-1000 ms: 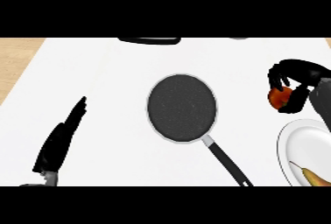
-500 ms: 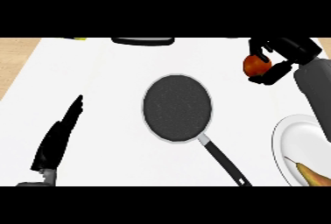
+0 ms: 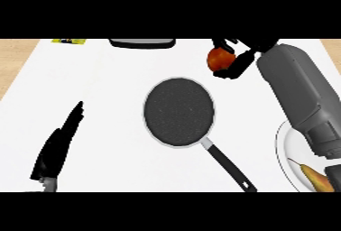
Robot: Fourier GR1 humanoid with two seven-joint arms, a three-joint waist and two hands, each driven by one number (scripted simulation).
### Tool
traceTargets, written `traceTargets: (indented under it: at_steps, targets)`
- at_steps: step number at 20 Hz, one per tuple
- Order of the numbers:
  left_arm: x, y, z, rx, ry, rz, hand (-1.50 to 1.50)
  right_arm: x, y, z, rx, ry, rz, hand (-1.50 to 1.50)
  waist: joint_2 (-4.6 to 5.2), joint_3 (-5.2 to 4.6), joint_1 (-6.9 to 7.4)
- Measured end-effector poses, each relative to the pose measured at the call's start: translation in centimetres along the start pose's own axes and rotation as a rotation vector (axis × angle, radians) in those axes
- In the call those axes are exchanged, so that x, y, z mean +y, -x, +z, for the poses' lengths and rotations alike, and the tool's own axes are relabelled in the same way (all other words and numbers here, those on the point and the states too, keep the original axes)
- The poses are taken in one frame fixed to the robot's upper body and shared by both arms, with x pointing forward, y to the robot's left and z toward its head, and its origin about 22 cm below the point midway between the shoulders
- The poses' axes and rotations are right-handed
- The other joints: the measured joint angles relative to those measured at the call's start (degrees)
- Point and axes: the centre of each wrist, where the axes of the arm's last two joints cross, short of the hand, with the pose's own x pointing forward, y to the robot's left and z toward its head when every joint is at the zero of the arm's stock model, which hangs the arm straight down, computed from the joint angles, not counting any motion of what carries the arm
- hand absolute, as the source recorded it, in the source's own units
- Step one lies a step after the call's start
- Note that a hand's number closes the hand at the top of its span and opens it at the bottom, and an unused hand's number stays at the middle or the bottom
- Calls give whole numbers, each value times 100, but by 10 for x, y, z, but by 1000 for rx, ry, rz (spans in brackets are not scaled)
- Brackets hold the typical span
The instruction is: Pick the tomato from the plate and place it in the pan
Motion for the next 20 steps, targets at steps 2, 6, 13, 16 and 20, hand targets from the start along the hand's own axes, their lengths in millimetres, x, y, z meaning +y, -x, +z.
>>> traceTargets:
  at_steps: [2,6,13,16,20]
  targets:
    - [2,2,1,3,-1,-3,0,15,-11,-20,-11,-22,-38,150,-6,-1,-15]
    - [5,0,2,2,-14,-6,0,48,-27,-45,-8,-76,-117,150,-14,-3,-43]
    - [1,-4,-1,-8,2,-5,0,103,-59,-75,7,-186,-144,150,3,-4,67]
    - [-2,-4,-5,-16,17,-6,0,120,-64,-76,23,-246,-100,150,19,-5,163]
    - [-5,-9,-9,-28,35,-8,0,148,-65,-65,40,-359,-93,150,45,-6,290]
